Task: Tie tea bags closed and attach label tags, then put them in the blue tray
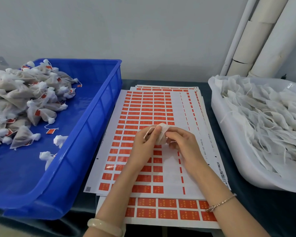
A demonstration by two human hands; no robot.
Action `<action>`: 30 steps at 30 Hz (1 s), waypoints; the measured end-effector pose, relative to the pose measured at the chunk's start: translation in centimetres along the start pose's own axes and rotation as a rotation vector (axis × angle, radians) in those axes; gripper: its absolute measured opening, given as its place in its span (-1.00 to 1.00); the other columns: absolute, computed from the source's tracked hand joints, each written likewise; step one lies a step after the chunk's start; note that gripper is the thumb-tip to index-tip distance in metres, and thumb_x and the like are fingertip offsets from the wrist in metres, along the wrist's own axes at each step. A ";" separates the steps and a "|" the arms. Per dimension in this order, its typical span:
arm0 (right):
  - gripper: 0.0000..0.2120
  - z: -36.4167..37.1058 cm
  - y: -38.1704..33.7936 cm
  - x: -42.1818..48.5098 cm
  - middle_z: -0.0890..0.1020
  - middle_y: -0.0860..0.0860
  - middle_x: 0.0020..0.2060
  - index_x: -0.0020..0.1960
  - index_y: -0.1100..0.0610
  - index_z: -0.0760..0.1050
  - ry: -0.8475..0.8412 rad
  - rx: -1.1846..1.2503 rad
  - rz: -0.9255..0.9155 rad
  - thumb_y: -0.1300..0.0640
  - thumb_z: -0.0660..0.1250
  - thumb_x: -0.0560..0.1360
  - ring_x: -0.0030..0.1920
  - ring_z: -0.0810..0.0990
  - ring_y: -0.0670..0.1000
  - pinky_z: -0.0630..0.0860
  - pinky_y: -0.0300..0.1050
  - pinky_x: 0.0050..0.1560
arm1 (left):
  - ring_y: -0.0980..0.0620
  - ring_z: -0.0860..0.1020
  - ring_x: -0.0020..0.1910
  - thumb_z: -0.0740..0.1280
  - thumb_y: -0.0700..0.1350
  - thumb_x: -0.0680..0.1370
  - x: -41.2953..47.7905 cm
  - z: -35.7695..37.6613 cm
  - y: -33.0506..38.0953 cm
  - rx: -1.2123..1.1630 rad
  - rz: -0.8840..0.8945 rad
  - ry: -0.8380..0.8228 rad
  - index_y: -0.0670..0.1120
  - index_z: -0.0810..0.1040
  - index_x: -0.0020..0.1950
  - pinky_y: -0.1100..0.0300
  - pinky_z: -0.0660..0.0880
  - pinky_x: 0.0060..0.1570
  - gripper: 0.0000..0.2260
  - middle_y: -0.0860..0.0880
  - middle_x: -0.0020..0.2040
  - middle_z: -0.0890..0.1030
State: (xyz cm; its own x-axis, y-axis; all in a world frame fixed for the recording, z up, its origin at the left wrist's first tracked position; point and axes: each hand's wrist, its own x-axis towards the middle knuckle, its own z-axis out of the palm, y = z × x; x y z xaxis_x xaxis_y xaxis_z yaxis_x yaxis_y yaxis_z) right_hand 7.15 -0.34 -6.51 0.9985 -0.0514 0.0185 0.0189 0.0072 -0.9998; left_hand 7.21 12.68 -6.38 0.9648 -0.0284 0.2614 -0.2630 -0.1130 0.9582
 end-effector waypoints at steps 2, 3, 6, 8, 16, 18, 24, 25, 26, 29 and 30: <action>-0.83 -0.1 -0.1 -0.1 0.69 -0.11 -0.18 -0.11 -0.16 0.67 -0.006 0.035 0.011 0.08 0.35 0.53 -0.12 0.63 -0.07 0.58 -0.27 -0.14 | 0.26 0.58 -0.13 0.25 0.00 0.57 0.0 0.0 0.1 -0.008 0.010 0.008 0.12 0.58 -0.03 0.49 0.46 -0.19 -0.88 0.24 -0.21 0.63; -0.85 -0.1 -0.2 -0.1 0.69 -0.10 -0.18 -0.10 -0.14 0.67 0.002 0.049 0.021 0.07 0.36 0.52 -0.13 0.64 -0.05 0.57 -0.27 -0.15 | 0.26 0.58 -0.12 0.26 -0.01 0.57 0.0 0.1 0.2 -0.010 0.027 0.003 0.12 0.59 -0.03 0.48 0.46 -0.18 -0.89 0.26 -0.20 0.63; -0.90 -0.2 -0.3 -0.1 0.69 -0.07 -0.20 -0.10 -0.11 0.68 0.040 0.095 0.066 0.07 0.41 0.48 -0.20 0.64 -0.08 0.56 -0.26 -0.15 | 0.22 0.60 -0.09 0.31 -0.07 0.56 0.0 0.1 0.2 -0.027 0.056 0.005 0.09 0.61 0.00 0.45 0.48 -0.17 -0.90 0.23 -0.17 0.65; -0.89 -0.4 -0.4 0.0 0.70 -0.03 -0.18 -0.09 -0.08 0.69 0.040 0.161 0.092 0.11 0.42 0.47 -0.23 0.63 -0.08 0.57 -0.22 -0.13 | 0.20 0.60 -0.07 0.35 -0.10 0.55 0.1 0.1 0.0 -0.029 0.043 0.033 0.07 0.61 0.00 0.44 0.49 -0.18 -0.91 0.20 -0.13 0.65; -0.85 -0.3 0.0 0.1 0.69 -0.04 -0.27 -0.07 0.01 0.54 0.172 0.005 -0.031 0.14 0.48 0.43 -0.33 0.63 -0.10 0.54 -0.34 -0.30 | 0.23 0.59 -0.18 0.36 -0.02 0.54 0.5 0.1 -0.5 0.001 -0.108 0.110 0.04 0.58 -0.10 0.48 0.46 -0.28 -0.95 0.10 -0.18 0.62; -0.84 -0.3 0.2 0.0 0.66 -0.07 -0.30 -0.13 0.03 0.49 0.169 -0.084 -0.138 0.18 0.46 0.44 -0.31 0.63 -0.09 0.55 -0.34 -0.28 | 0.24 0.58 -0.22 0.34 -0.02 0.55 0.5 0.1 -0.5 0.001 -0.122 0.118 0.02 0.59 -0.12 0.50 0.45 -0.31 -0.91 0.08 -0.21 0.62; -0.76 0.0 0.5 -0.3 0.61 -0.24 -0.26 -0.19 -0.02 0.57 0.212 -0.418 -0.479 0.33 0.39 0.46 -0.18 0.60 -0.14 0.51 -0.43 -0.17 | 0.13 0.62 -0.19 0.31 0.00 0.57 0.5 0.1 -0.4 -0.042 -0.159 0.161 0.08 0.60 -0.13 0.47 0.47 -0.31 -0.88 0.11 -0.19 0.65; -0.79 0.0 0.6 -0.3 0.61 -0.20 -0.23 -0.16 0.02 0.60 0.236 -0.468 -0.516 0.33 0.40 0.45 -0.20 0.59 -0.13 0.50 -0.44 -0.17 | 0.14 0.62 -0.19 0.30 0.00 0.57 0.5 0.1 -0.4 -0.051 -0.163 0.164 0.09 0.60 -0.14 0.48 0.47 -0.31 -0.88 0.15 -0.22 0.64; -0.84 0.0 0.8 -0.3 0.60 -0.14 -0.21 -0.13 0.07 0.64 0.254 -0.513 -0.541 0.32 0.42 0.44 -0.24 0.58 -0.14 0.50 -0.45 -0.18 | 0.17 0.62 -0.19 0.30 0.00 0.57 0.4 0.2 -0.4 -0.057 -0.162 0.162 0.10 0.60 -0.15 0.48 0.47 -0.31 -0.87 0.17 -0.25 0.64; -0.89 0.1 1.4 -0.2 0.63 -0.03 -0.17 -0.06 0.16 0.67 0.269 -0.606 -0.550 0.29 0.46 0.42 -0.26 0.53 -0.22 0.45 -0.53 -0.17 | 0.20 0.60 -0.21 0.30 0.00 0.57 0.4 0.2 -0.4 -0.051 -0.147 0.146 0.07 0.61 -0.17 0.49 0.47 -0.29 -0.85 0.15 -0.26 0.63; -0.87 0.1 1.5 -0.2 0.65 0.00 -0.15 -0.04 0.17 0.67 0.265 -0.619 -0.549 0.28 0.46 0.42 -0.24 0.52 -0.24 0.44 -0.55 -0.16 | 0.20 0.59 -0.22 0.31 0.00 0.57 0.4 0.2 -0.4 -0.055 -0.145 0.140 0.05 0.61 -0.18 0.48 0.47 -0.28 -0.84 0.12 -0.27 0.63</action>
State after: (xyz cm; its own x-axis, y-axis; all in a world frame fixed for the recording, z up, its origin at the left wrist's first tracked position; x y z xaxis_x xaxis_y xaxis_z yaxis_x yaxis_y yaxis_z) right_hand 7.00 -0.23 -7.98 0.8099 -0.1196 0.5742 0.3868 -0.6271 -0.6761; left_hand 7.70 12.50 -6.66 0.9838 0.1225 0.1305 -0.1251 -0.0512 0.9908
